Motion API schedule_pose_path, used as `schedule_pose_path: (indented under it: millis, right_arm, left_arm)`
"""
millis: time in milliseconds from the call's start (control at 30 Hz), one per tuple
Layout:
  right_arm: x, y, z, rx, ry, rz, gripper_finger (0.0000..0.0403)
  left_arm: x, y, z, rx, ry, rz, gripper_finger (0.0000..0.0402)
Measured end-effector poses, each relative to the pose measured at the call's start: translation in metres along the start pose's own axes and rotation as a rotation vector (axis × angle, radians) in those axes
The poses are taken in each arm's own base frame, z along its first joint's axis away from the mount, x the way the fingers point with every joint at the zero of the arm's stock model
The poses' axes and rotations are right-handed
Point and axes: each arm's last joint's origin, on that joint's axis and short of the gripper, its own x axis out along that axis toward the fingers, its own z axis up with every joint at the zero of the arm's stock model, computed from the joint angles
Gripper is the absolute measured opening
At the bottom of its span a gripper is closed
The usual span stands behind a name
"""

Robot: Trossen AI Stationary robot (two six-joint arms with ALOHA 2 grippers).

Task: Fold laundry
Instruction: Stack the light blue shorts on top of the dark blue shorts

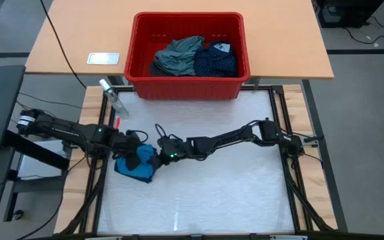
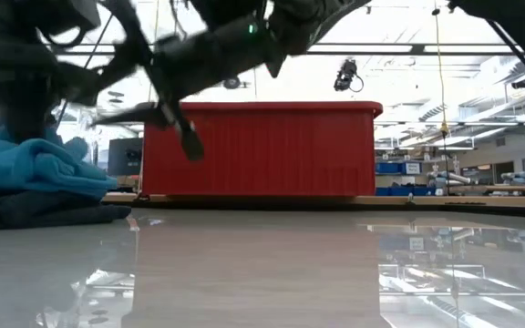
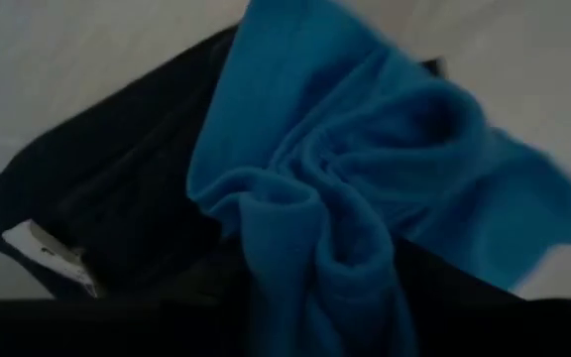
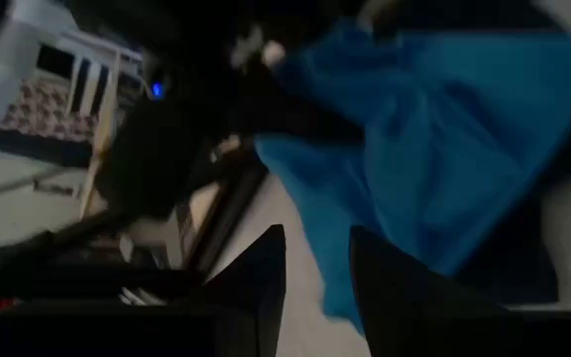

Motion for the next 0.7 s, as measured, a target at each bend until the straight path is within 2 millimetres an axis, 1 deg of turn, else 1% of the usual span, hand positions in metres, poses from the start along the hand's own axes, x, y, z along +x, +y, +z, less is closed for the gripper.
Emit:
schedule_pose_path:
  millis: [133,233,267,433,500,567,633,700]
  right_arm:
    - [-0.005,0.004,0.007,-0.028,-0.049,-0.014,0.0119]
    - [-0.005,0.001,0.016,-0.048,-0.056,0.005,0.0119]
    - [-0.004,-0.002,0.018,-0.060,-0.049,0.000,0.0119]
    - [0.009,-0.034,0.032,-0.100,-0.015,-0.036,0.0119]
    - [0.008,-0.037,0.041,-0.098,-0.018,-0.016,0.0119]
    - [0.007,-0.036,0.048,-0.097,-0.030,0.017,0.0119]
    - [0.008,-0.038,0.051,-0.096,-0.037,0.014,0.0118]
    - [0.009,-0.044,0.049,-0.079,-0.028,-0.021,0.0118]
  left_arm:
    - [-0.015,-0.004,0.006,0.028,-0.077,-0.040,0.0203]
    - [-0.022,-0.001,0.005,0.041,-0.123,0.003,0.0216]
    - [-0.023,0.001,0.005,0.041,-0.138,0.022,0.0219]
    - [-0.024,0.005,0.002,0.061,-0.145,0.086,0.0222]
    - [-0.024,0.006,0.002,0.066,-0.143,0.089,0.0222]
    - [-0.024,0.006,0.002,0.066,-0.144,0.088,0.0222]
    - [-0.024,0.006,0.002,0.066,-0.142,0.090,0.0222]
    - [-0.024,0.006,0.002,0.066,-0.150,0.097,0.0222]
